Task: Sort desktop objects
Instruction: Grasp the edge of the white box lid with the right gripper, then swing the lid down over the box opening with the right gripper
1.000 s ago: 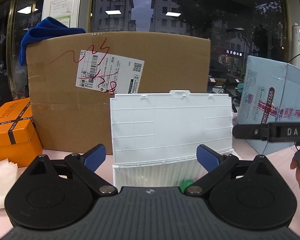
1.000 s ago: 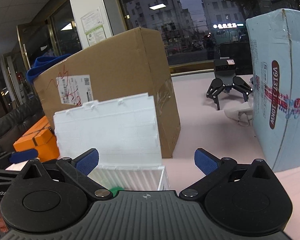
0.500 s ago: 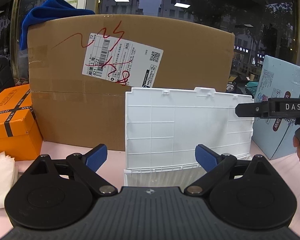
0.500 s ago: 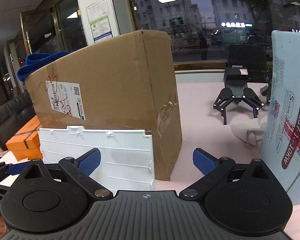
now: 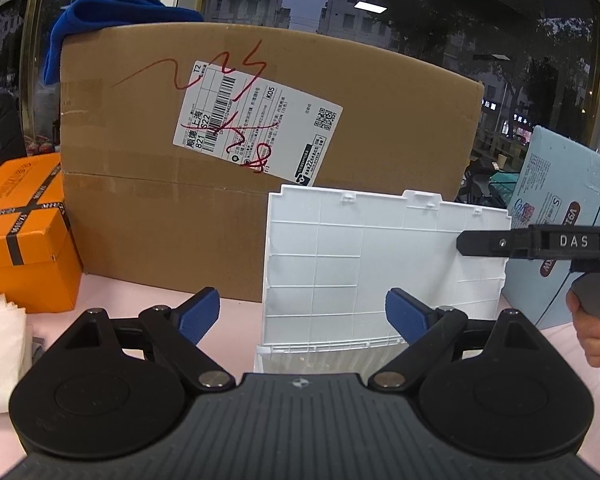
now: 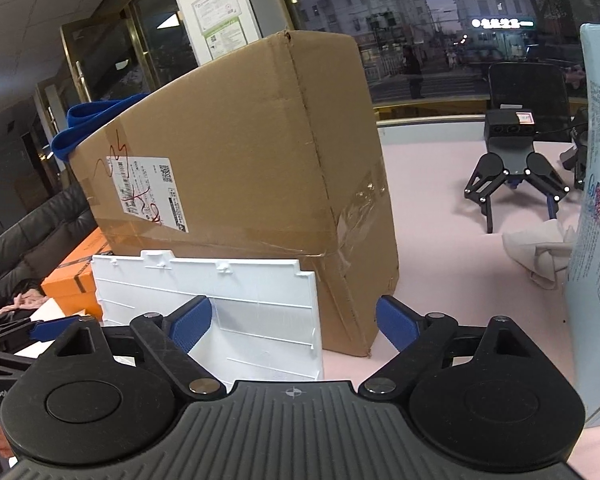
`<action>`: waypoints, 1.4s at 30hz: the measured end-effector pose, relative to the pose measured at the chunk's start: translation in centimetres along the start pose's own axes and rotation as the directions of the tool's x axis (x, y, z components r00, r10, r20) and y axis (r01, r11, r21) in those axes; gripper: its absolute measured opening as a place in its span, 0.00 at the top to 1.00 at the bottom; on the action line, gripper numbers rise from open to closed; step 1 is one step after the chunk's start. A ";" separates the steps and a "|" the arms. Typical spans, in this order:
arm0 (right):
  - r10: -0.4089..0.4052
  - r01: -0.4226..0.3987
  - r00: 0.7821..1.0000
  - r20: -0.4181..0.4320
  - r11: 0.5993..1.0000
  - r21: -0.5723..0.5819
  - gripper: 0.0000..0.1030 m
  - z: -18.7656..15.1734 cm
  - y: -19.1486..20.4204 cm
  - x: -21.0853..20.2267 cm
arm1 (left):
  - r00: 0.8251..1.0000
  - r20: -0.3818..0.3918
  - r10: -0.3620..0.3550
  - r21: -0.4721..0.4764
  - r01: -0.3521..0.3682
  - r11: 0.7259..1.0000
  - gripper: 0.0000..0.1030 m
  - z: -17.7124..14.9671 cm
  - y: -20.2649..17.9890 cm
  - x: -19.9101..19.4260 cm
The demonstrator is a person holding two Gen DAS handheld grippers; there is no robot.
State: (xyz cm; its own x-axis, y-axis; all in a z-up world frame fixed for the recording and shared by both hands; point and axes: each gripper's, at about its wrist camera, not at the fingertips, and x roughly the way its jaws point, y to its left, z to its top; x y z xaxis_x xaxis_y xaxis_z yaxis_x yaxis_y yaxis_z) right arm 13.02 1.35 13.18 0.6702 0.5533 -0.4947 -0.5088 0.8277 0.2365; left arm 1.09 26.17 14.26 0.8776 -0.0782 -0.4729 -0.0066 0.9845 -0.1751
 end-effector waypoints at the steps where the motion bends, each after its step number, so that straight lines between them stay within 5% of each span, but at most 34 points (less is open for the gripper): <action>1: 0.006 -0.006 1.000 -0.003 1.000 0.002 0.19 0.0 0.1 0.0 | 1.000 -0.003 -0.010 -0.015 0.009 1.000 0.16 0.1 0.2 0.1; 11: 0.035 -0.036 0.999 -0.035 0.999 -0.023 0.45 -0.3 1.3 -0.1 | 0.995 -0.003 -0.098 -0.121 0.097 0.988 0.27 0.5 2.4 0.7; 19: 0.037 -0.038 0.999 -0.032 0.999 -0.034 0.49 -0.4 1.3 -0.6 | 0.987 0.027 -0.158 -0.196 0.160 0.968 0.32 1.2 3.8 1.0; 24: 0.042 -0.043 0.999 -0.015 0.997 -0.060 0.49 -0.6 1.7 -1.7 | 0.989 0.032 -0.146 -0.175 0.150 0.973 0.45 1.7 3.6 1.0; 30: 0.050 -0.049 0.999 0.007 0.994 -0.100 0.49 -1.3 2.3 -3.3 | 0.980 0.072 -0.183 -0.162 0.193 0.968 0.45 1.1 3.5 -0.9; 42: 0.024 -0.021 1.000 0.021 0.990 -0.137 0.51 -3.0 3.4 -4.8 | 0.986 0.065 -0.153 -0.132 0.161 0.978 0.45 -0.9 3.1 -3.2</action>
